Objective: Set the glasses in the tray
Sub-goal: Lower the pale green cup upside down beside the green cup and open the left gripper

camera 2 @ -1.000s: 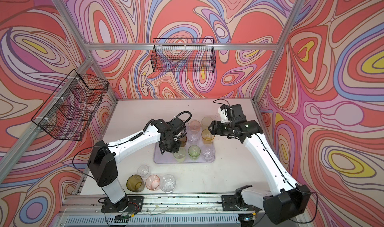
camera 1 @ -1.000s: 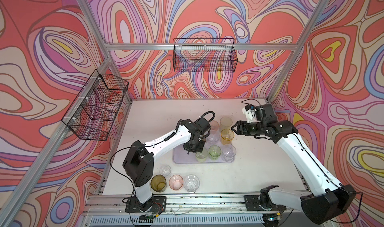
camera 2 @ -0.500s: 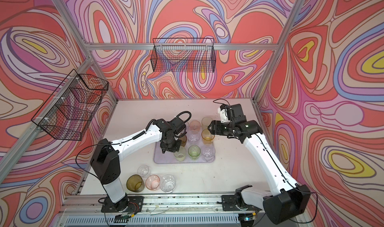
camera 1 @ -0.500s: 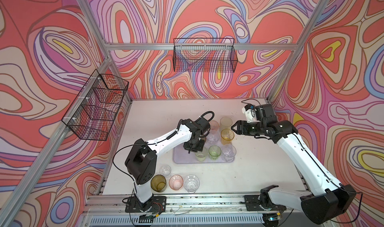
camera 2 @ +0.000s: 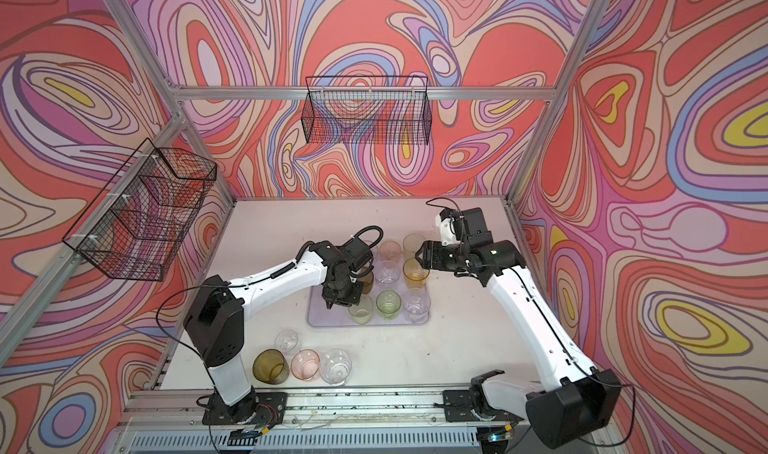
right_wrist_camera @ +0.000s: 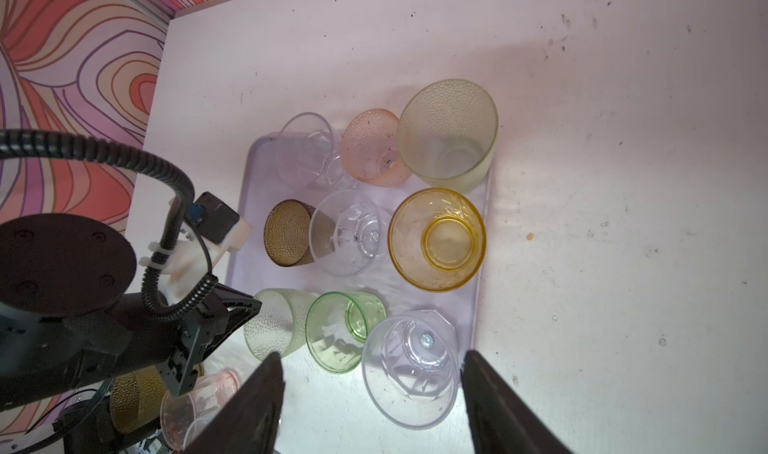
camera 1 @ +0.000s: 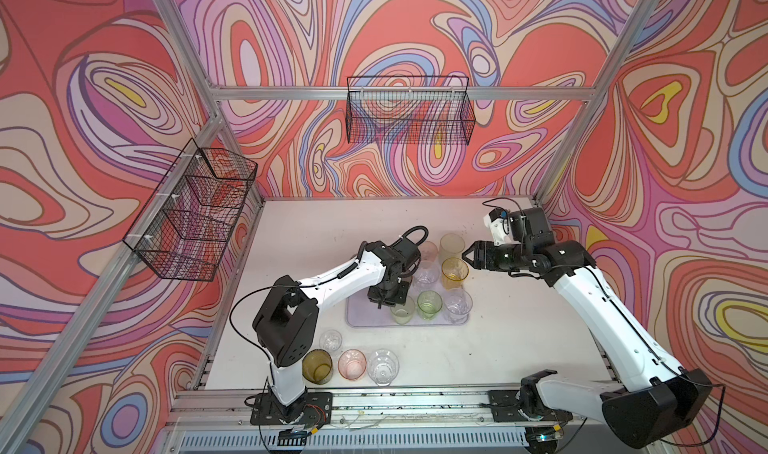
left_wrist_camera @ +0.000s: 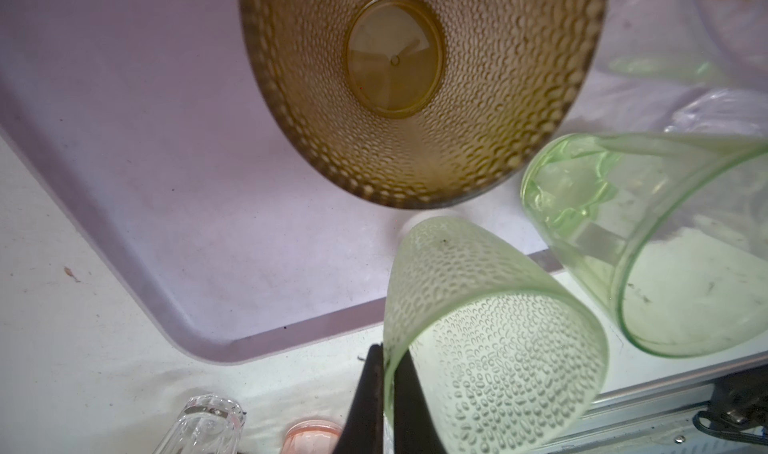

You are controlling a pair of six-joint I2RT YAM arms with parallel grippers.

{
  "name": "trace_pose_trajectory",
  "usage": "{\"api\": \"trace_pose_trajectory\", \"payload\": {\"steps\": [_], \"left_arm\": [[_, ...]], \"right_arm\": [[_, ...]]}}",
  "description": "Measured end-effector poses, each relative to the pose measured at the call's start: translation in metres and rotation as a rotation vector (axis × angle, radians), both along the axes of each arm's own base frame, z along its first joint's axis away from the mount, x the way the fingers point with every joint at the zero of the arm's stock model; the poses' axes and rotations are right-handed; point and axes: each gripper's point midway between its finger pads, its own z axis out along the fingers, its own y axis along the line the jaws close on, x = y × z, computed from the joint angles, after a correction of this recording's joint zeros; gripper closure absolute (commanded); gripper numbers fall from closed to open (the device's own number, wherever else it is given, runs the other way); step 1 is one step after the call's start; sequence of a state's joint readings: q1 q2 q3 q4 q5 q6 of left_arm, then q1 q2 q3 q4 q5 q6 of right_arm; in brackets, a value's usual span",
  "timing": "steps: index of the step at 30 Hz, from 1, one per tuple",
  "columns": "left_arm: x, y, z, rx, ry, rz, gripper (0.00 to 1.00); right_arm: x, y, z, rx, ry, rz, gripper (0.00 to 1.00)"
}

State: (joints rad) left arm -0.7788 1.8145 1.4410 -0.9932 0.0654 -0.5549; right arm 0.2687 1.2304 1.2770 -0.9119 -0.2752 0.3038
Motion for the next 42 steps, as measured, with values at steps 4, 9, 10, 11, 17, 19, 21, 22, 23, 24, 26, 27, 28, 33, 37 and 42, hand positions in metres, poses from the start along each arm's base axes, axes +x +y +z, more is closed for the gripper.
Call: {"api": "trace_pose_trajectory", "payload": {"steps": [4,9,10,11,17,19,21,22,23,24,26,27,28,33,37,42], "left_arm": [[0.0001,0.0011,-0.0023,0.006,-0.001,0.001,1.0],[0.0017,-0.0001,-0.0033,0.001,-0.007,0.005,1.0],[0.0019,-0.0003,-0.0036,0.001,-0.008,0.005,1.0],[0.0019,-0.0004,-0.0044,0.002,-0.006,0.005,1.0],[0.0026,-0.0011,-0.0065,0.003,-0.004,0.008,0.98],[0.0028,-0.0013,-0.0065,0.002,-0.005,0.008,0.97],[0.0028,-0.0012,-0.0066,0.003,-0.005,0.008,0.96],[0.0028,-0.0012,-0.0066,0.003,-0.005,0.008,0.96],[0.0028,-0.0012,-0.0066,0.003,-0.005,0.008,0.95],[0.0028,-0.0012,-0.0066,0.002,-0.005,0.008,0.95],[0.0028,-0.0012,-0.0066,0.003,-0.005,0.008,0.93],[0.0028,-0.0012,-0.0066,0.003,-0.005,0.008,0.92],[0.0028,-0.0013,-0.0066,0.002,-0.005,0.008,0.91],[0.0028,-0.0012,-0.0067,0.003,-0.005,0.008,0.84],[0.0028,-0.001,-0.0069,0.004,-0.005,0.008,0.79],[0.0037,0.0,-0.0067,0.01,-0.01,0.008,0.7]], "right_arm": [[-0.0001,0.0003,0.0001,0.001,0.0,0.001,0.31],[-0.0002,0.0003,0.0001,0.002,0.0,0.001,0.3],[-0.0002,0.0004,0.0001,0.002,0.001,0.002,0.3],[-0.0002,0.0004,0.0001,0.002,0.001,0.002,0.3],[-0.0002,0.0004,0.0001,0.002,0.001,0.002,0.3],[-0.0002,0.0004,0.0001,0.002,0.001,0.002,0.3],[-0.0002,0.0004,0.0001,0.002,0.001,0.002,0.3],[-0.0003,0.0004,0.0,0.002,0.001,0.002,0.3],[-0.0003,0.0004,0.0,0.002,0.001,0.002,0.3],[-0.0003,0.0004,0.0,0.002,0.001,0.002,0.3],[-0.0003,0.0004,0.0,0.002,0.001,0.002,0.3],[-0.0003,0.0004,0.0,0.002,0.001,0.002,0.31],[-0.0003,0.0004,0.0,0.002,0.001,0.002,0.3],[-0.0003,0.0005,0.0001,0.002,0.001,0.002,0.3],[-0.0004,0.0007,0.0001,0.003,0.001,0.003,0.3],[-0.0007,0.0015,0.0004,0.005,0.0,0.01,0.3]]}}
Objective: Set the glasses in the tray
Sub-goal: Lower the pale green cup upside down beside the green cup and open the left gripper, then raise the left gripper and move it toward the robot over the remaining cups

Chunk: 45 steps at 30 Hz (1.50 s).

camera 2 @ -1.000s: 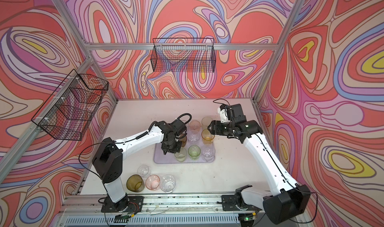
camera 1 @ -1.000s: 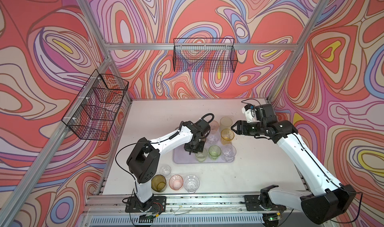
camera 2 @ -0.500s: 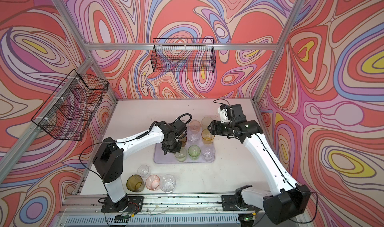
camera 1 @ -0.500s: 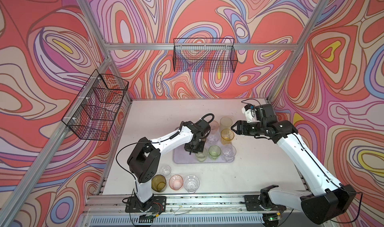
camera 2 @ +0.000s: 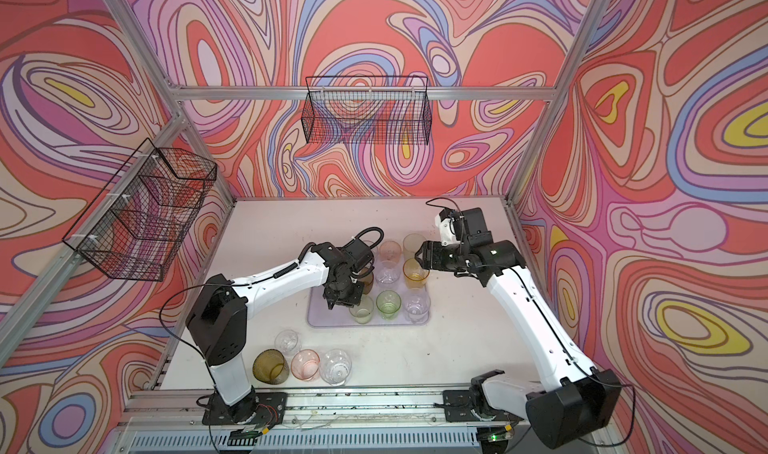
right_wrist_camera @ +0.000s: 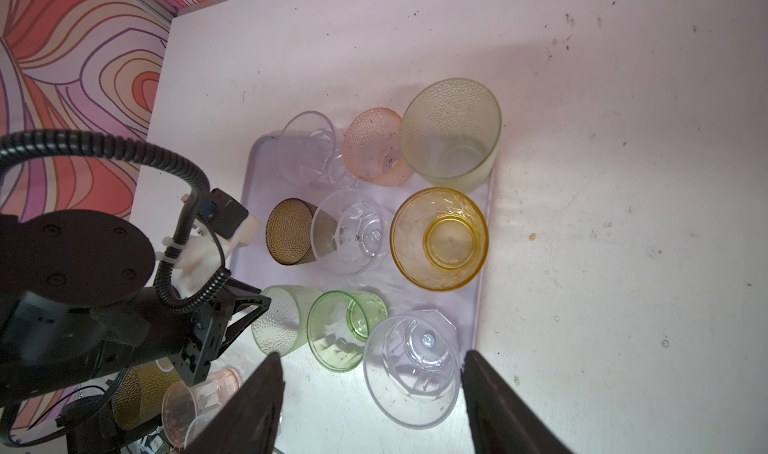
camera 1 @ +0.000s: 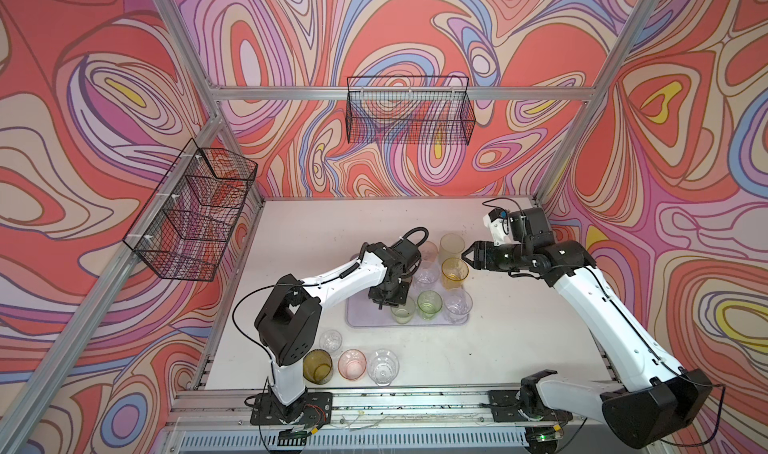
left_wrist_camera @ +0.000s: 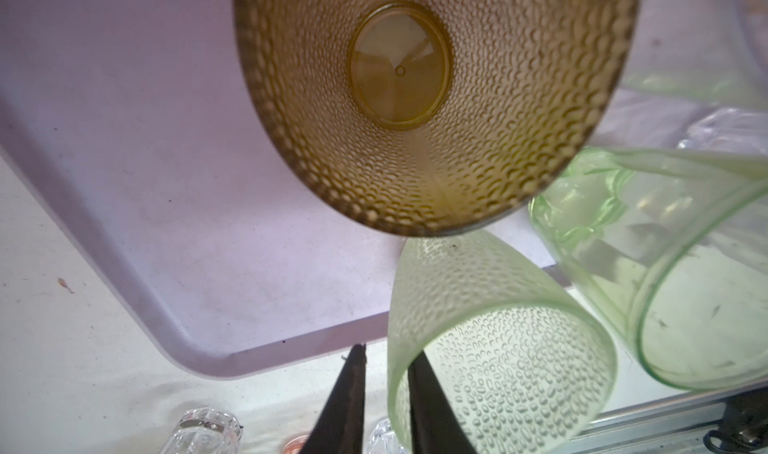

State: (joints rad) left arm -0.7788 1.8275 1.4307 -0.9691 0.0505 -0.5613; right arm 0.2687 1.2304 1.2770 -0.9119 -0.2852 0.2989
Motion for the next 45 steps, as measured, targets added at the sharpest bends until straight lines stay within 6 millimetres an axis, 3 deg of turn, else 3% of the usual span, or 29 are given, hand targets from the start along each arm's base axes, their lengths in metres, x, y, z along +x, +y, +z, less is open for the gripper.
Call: {"api": "trace_pose_trajectory", "payload": {"steps": [7,20,32,40,45], "left_arm": [[0.003,-0.001,0.007,-0.002,-0.015,-0.007,0.64],[0.011,-0.002,0.046,-0.038,-0.099,-0.034,0.57],[0.018,0.016,0.078,-0.069,-0.167,0.016,0.53],[0.017,0.019,0.078,-0.073,-0.162,0.029,0.52],[0.021,0.029,0.091,-0.12,-0.163,0.081,0.52]], "right_arm": [[0.001,0.001,0.0,-0.004,-0.01,0.012,0.3],[0.008,0.003,0.004,-0.004,-0.049,0.022,0.3],[0.011,0.004,0.001,0.0,-0.043,0.026,0.3],[0.012,0.005,0.003,0.003,-0.05,0.027,0.3],[0.012,0.005,0.003,0.004,-0.05,0.028,0.29]]}}
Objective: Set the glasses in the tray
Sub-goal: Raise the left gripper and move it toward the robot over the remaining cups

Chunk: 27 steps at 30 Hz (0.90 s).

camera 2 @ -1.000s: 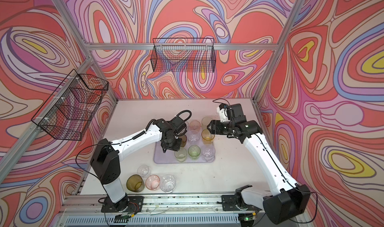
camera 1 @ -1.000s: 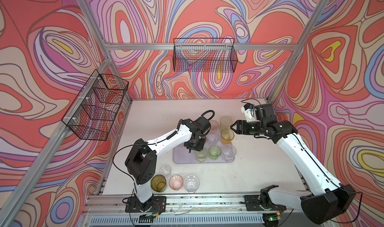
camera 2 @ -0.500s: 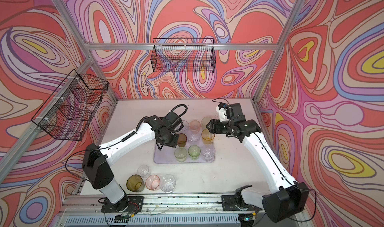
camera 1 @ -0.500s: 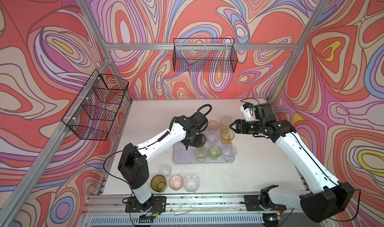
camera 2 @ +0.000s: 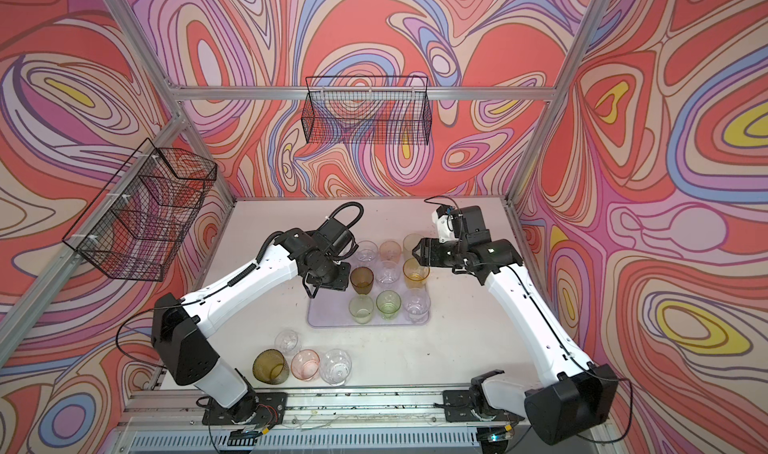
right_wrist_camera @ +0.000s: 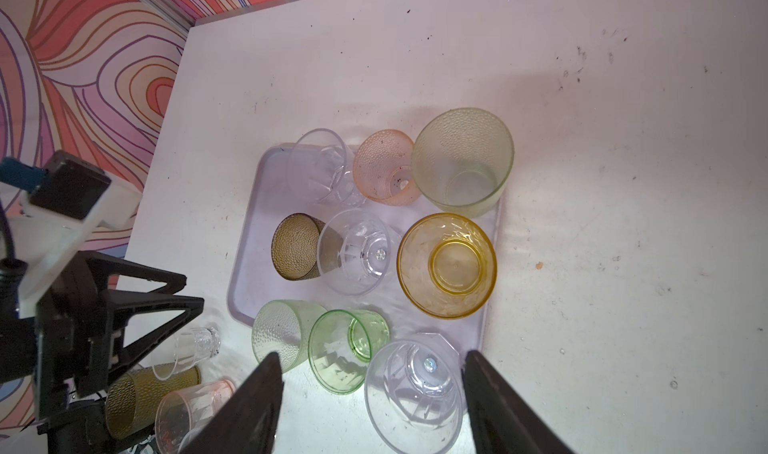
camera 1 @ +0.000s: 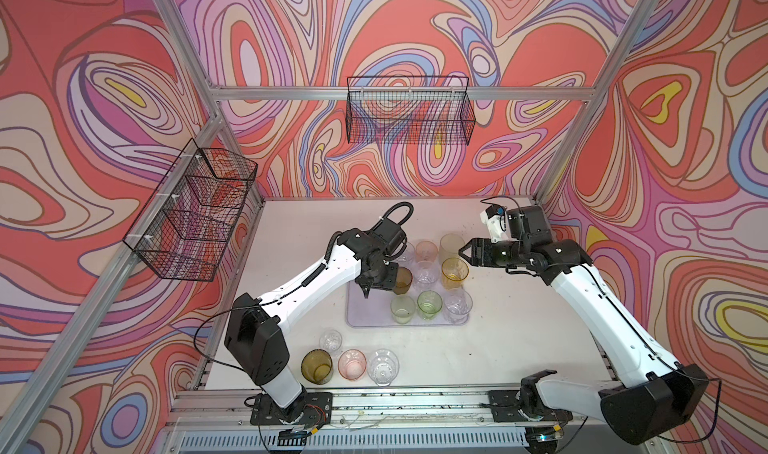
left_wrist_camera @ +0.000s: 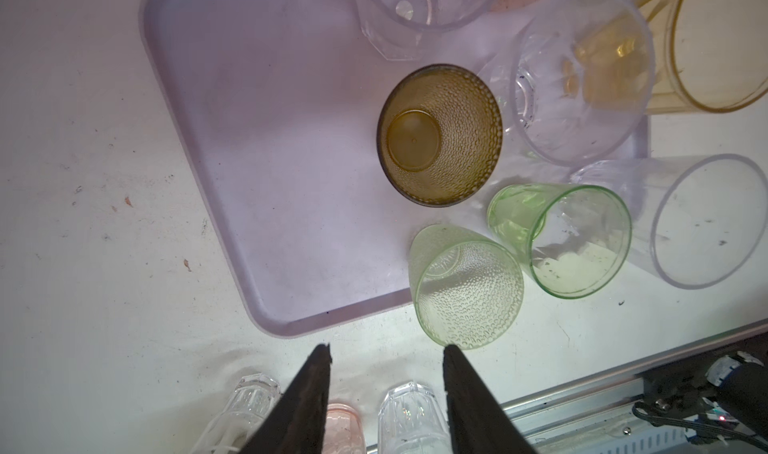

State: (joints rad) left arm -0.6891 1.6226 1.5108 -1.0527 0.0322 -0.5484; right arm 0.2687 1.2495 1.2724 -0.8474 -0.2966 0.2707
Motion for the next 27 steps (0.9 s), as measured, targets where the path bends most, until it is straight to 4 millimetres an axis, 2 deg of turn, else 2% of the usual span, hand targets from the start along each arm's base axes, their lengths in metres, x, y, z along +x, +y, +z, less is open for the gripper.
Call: {"api": "trace_pose_trajectory", "payload": {"steps": [4,9,23,27], "left_arm": [[0.001,0.011,0.012,-0.053,0.001,0.056,0.52],[-0.008,0.029,0.017,-0.061,0.028,0.145,0.54],[-0.047,0.075,0.015,-0.021,0.082,0.454,0.54],[-0.058,0.089,0.009,0.011,0.099,0.53,0.55]], "right_arm": [[0.0,0.0,0.0,0.001,0.0,0.001,0.3],[0.0,0.002,0.001,0.009,-0.002,0.007,0.3],[0.0,0.006,-0.002,0.031,-0.001,0.022,0.29],[0.0,0.007,-0.005,0.034,0.002,0.024,0.29]]}}
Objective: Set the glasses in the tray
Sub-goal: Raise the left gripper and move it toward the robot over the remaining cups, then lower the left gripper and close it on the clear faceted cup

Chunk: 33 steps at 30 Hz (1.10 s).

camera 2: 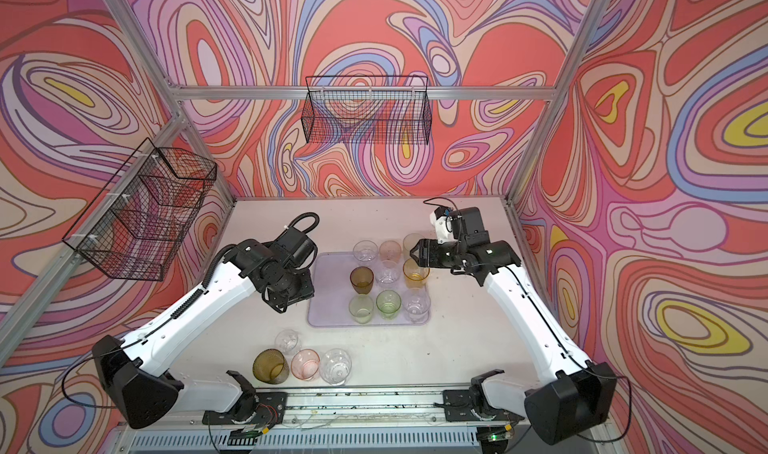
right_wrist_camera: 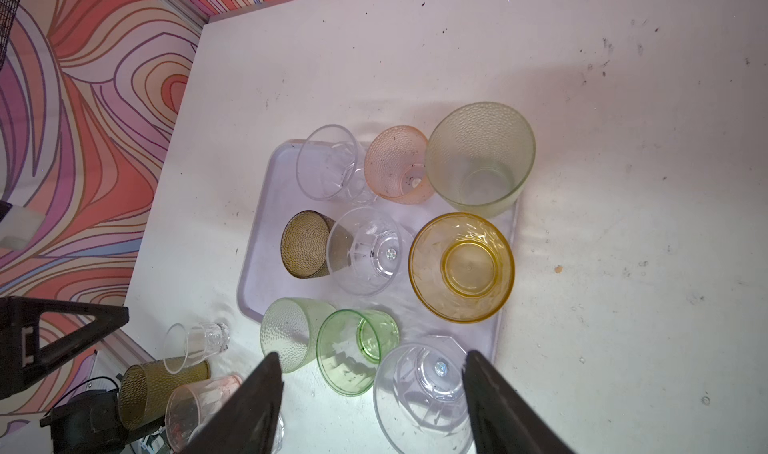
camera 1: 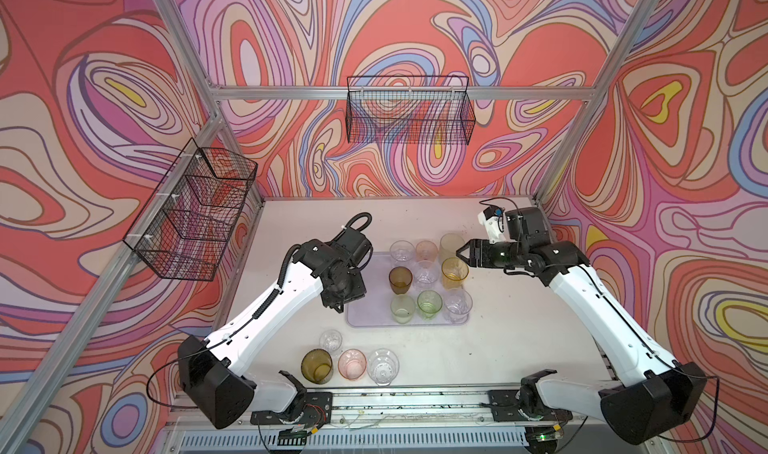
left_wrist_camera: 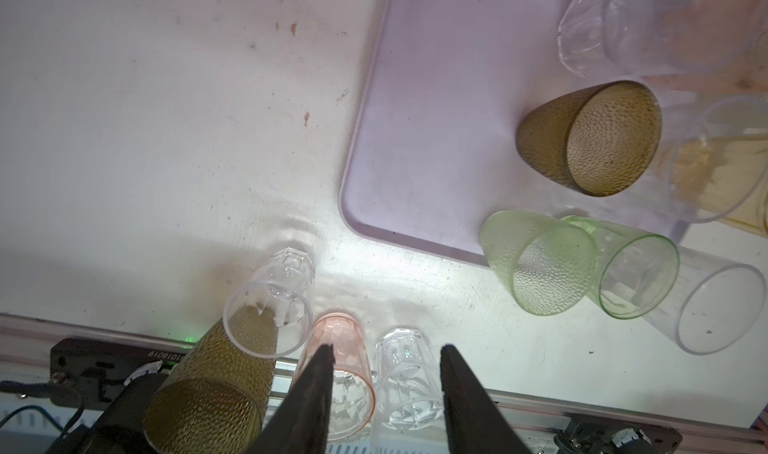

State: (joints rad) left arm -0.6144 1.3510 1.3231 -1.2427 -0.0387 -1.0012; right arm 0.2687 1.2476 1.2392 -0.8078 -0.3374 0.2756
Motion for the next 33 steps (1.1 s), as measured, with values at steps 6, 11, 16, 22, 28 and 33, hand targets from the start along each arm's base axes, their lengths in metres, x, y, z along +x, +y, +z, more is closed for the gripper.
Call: {"api": "trace_pose_trajectory", "payload": {"steps": [6,11,16,22,28,33], "left_arm": [[-0.019,0.018,-0.024,0.033,0.07,0.094,0.56],[-0.032,0.029,-0.042,0.047,0.125,0.144,0.57],[-0.04,0.036,-0.056,0.045,0.159,0.172,0.59],[-0.046,0.037,-0.074,0.019,0.199,0.191,0.61],[-0.044,0.028,-0.084,-0.018,0.215,0.186,0.65],[-0.048,0.025,-0.1,-0.019,0.253,0.185,0.68]], "right_arm": [[0.001,0.0,0.0,0.003,-0.002,-0.001,0.29],[0.0,0.0,-0.001,0.003,0.0,-0.001,0.29],[0.0,0.0,-0.001,0.004,0.001,-0.001,0.29],[0.0,0.001,-0.001,0.004,0.001,0.0,0.29],[0.0,0.001,-0.001,0.004,0.001,0.0,0.29],[0.0,0.001,-0.001,0.004,0.001,0.0,0.29]]}}
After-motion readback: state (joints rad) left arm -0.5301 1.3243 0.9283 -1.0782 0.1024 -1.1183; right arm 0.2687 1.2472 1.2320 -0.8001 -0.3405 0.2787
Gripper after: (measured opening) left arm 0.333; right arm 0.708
